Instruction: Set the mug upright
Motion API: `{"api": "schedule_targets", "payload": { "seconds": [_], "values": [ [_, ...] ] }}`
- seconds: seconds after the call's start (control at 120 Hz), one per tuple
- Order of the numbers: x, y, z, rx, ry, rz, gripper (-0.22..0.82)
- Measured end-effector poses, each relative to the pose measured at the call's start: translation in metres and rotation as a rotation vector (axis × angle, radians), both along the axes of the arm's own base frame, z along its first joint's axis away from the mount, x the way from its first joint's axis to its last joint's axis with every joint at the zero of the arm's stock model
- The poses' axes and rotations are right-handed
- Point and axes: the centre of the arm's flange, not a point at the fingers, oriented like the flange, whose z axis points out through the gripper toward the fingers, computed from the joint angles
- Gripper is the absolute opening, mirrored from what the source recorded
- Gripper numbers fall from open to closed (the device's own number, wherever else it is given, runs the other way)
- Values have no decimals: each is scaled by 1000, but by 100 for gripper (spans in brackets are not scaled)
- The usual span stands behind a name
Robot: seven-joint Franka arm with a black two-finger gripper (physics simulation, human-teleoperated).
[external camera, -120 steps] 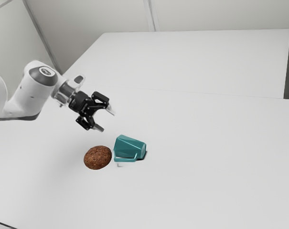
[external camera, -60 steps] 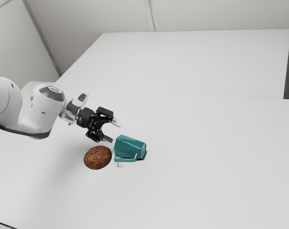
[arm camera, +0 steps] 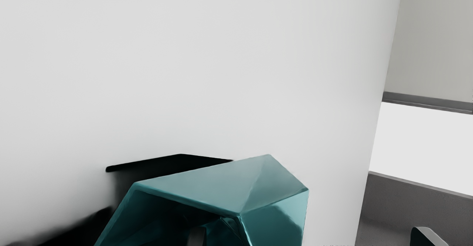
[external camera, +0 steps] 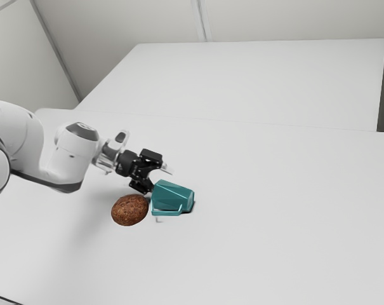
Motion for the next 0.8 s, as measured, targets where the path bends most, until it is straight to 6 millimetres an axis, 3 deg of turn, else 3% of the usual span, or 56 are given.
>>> {"api": "schedule_targets", "payload": {
  "seconds": [0.075, 0.233, 0.358, 0.633, 0.8],
  "values": [
    [1, -2, 0, -2, -12, -3, 54],
    [1, -2, 0, -3, -33, 3, 15],
    [-4, -2, -6, -6, -28, 7, -2],
    [-4, 0, -1, 1, -53, 6, -13],
    [11, -16, 53, 24, -158, -49, -15]
  ]
}}
